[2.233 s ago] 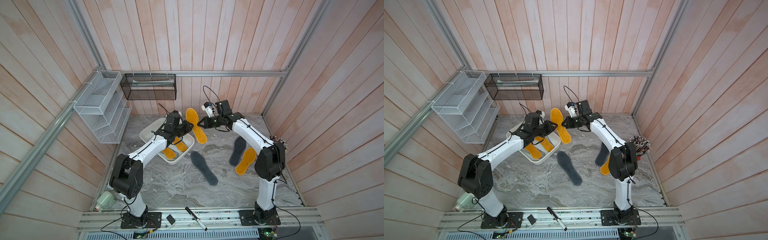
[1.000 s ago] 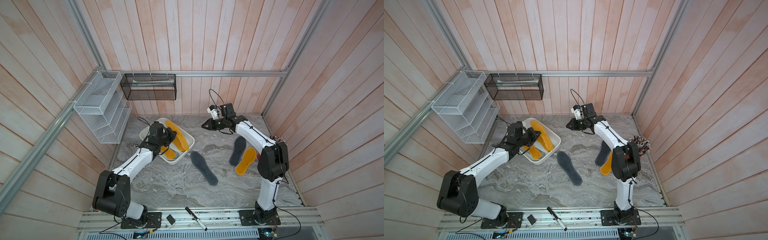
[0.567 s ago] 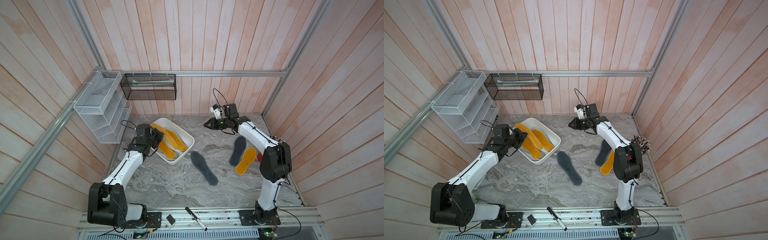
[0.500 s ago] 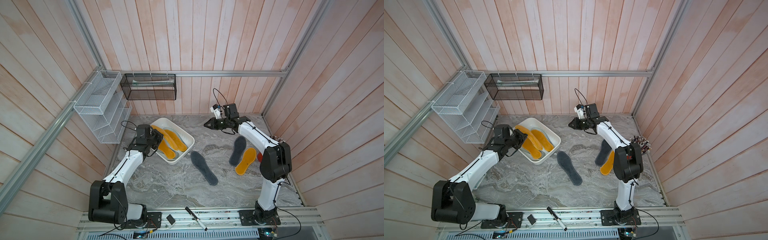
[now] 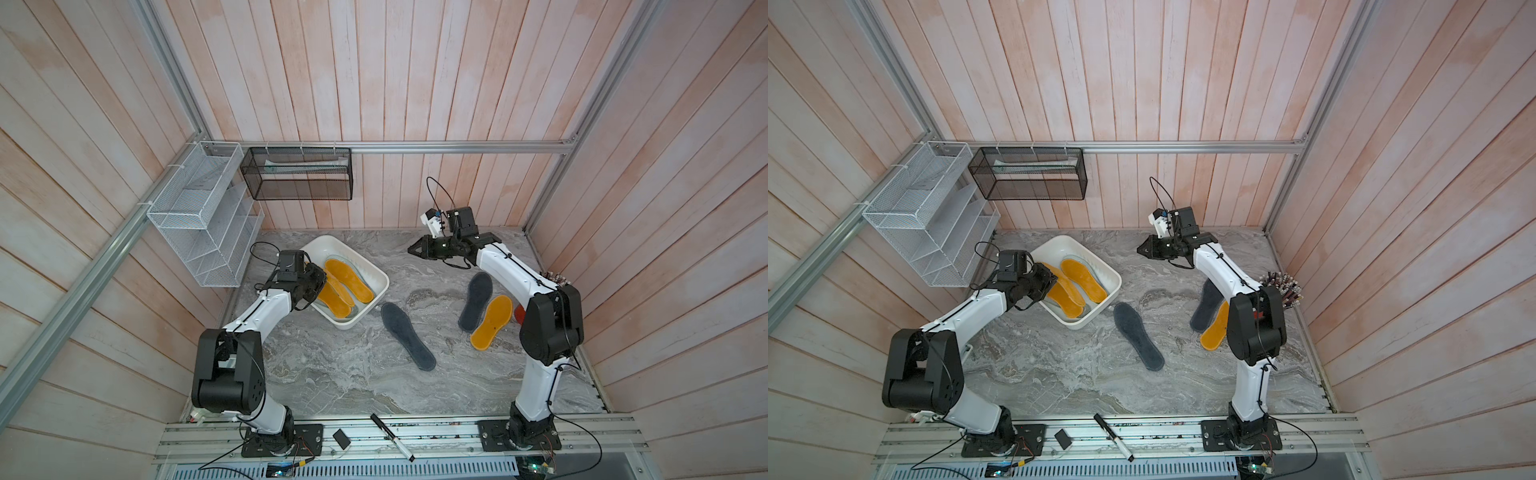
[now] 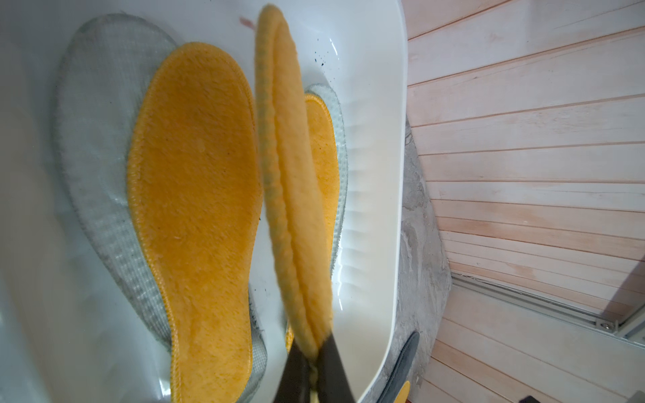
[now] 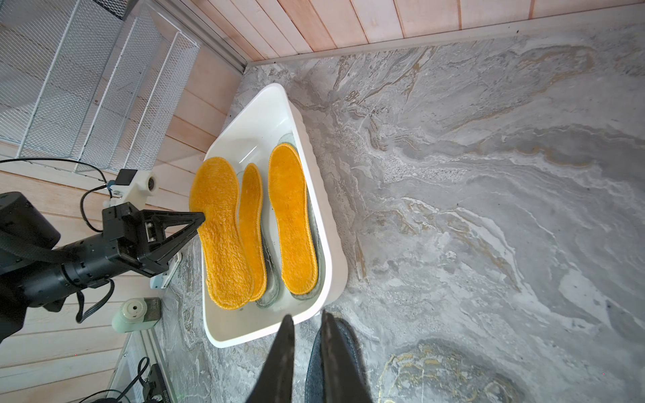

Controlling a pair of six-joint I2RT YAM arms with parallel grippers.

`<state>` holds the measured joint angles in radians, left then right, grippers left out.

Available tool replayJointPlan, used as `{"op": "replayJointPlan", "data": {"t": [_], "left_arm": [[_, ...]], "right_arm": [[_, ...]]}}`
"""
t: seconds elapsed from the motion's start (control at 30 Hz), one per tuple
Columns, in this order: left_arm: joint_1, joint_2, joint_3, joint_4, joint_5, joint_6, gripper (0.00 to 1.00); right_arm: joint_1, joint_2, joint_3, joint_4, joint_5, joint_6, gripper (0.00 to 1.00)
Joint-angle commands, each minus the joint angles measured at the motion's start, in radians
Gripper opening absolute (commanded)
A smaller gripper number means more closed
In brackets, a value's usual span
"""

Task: Put the insoles into the storage box
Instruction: Place the insole in the storage box.

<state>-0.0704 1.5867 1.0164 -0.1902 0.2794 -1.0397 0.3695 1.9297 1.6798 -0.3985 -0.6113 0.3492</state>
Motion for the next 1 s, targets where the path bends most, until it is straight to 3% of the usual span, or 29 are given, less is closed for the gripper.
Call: {"op": "replayJointPlan", "data": {"t": [0.0, 0.27, 0.6, 0.97], "left_arm": [[0.008, 0.032, 0.05, -0.03, -0.005, 0.052, 0.01], [0.017, 0.083, 0.125, -0.072, -0.008, 0.096, 0.01], [0.051, 0.093, 0.032, 0.018, 0.023, 0.073, 0.01], [0.055, 0.118, 0.047, 0.02, 0.052, 0.073, 0.02]], "right_arm": [[-0.008, -0.003, -0.008, -0.012, -0.016, 0.005, 0.17], [-0.011, 0.018, 0.006, -0.019, -0.021, 0.008, 0.18], [-0.014, 0.04, 0.023, -0.021, -0.022, 0.017, 0.18], [-0.014, 0.066, 0.05, -0.03, -0.03, 0.017, 0.18]]}}
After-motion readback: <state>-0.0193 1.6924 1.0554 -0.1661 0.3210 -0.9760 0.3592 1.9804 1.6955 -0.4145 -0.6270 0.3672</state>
